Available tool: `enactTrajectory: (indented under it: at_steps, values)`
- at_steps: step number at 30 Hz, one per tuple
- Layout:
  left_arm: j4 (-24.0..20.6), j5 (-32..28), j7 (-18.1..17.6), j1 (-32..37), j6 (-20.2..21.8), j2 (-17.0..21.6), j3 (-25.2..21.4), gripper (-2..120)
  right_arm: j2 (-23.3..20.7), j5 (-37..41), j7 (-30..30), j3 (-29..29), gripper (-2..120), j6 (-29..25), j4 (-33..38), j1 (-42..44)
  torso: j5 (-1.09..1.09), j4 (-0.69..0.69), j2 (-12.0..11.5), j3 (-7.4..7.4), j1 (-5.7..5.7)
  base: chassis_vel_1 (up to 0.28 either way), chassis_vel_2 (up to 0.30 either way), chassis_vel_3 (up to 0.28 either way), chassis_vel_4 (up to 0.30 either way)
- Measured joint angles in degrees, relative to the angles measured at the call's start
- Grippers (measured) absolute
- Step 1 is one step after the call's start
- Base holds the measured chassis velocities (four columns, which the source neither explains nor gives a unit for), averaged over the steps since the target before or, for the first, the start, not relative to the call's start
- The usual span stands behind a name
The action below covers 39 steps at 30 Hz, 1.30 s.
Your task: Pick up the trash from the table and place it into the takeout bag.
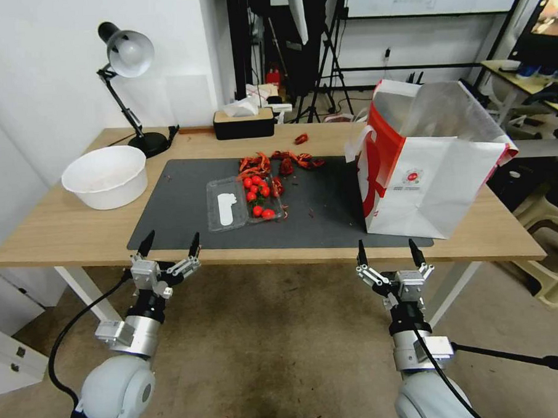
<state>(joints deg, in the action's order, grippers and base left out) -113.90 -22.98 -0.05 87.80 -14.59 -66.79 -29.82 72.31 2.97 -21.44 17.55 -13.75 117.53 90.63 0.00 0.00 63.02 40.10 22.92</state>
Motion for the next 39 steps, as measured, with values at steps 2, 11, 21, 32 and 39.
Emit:
enactTrajectory:
  at_steps: [2, 11, 21, 32, 39]
  values:
    - [0.1, 0.1, 0.0, 0.3, -0.1, -0.1, 0.0, 100, 0.1, 0.0, 0.0, 0.0, 100, 0.0, -0.1, 0.0, 0.0, 0.0, 0.0, 0.0, 0.0, 0.0, 0.0, 0.0, 0.0]
    - [1.2, 0.2, 0.2, 0.4, -0.9, 0.5, -0.4, 100, 0.3, 0.1, 0.1, -0.1, 100, -0.1, -0.2, 0.0, -0.01, 0.0, 0.0, 0.0, 0.0, 0.0, 0.0, 0.0, 0.0]
    - [1.9, 0.2, 0.5, 0.8, -1.9, 0.5, -0.8, 100, 0.5, 0.4, 0.9, -0.2, 100, -0.2, -0.8, -0.1, -0.01, 0.0, 0.0, 0.0, 0.0, 0.0, 0.0, 0.0, 0.0]
    - [2.1, 0.3, 0.6, 0.8, -2.2, 0.5, -1.0, 100, 0.5, 0.8, 1.4, -0.2, 100, -0.2, -0.8, 0.0, 0.0, 0.0, 0.0, 0.0, 0.0, 0.0, 0.0, 0.0, 0.0]
    - [2.1, 0.3, 0.6, 0.8, -2.2, 0.5, -1.0, 100, 0.5, 0.8, 1.4, -0.2, 100, -0.3, -0.8, 0.0, -0.01, 0.0, 0.0, 0.0, 0.0, 0.0, 0.0, 0.0, 0.0]
